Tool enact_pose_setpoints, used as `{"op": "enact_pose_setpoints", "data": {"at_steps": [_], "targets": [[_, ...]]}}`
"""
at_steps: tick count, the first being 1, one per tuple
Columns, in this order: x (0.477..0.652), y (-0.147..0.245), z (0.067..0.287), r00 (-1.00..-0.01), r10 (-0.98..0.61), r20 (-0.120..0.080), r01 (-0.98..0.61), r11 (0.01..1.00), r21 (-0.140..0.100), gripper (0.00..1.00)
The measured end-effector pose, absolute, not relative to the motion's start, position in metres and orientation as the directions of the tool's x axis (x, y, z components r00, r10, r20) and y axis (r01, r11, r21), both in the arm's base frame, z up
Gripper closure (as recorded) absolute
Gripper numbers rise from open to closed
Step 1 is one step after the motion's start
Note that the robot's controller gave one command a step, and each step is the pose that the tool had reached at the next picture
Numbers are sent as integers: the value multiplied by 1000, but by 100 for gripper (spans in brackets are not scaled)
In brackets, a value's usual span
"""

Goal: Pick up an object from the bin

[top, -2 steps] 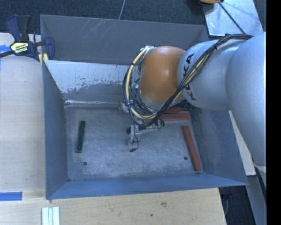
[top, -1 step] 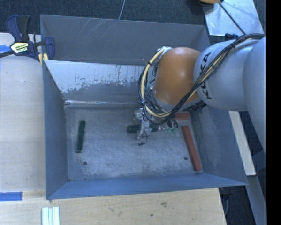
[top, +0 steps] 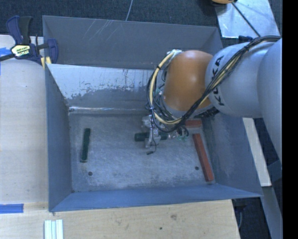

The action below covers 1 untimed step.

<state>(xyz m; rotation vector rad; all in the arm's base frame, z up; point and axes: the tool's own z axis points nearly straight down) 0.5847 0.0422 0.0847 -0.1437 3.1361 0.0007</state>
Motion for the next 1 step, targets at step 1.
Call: {"op": "enact_pose_setpoints", "data": {"at_steps": [1], "targets": [[551, 15, 218, -997, -75, -4, -75, 997, 0, 100]]}}
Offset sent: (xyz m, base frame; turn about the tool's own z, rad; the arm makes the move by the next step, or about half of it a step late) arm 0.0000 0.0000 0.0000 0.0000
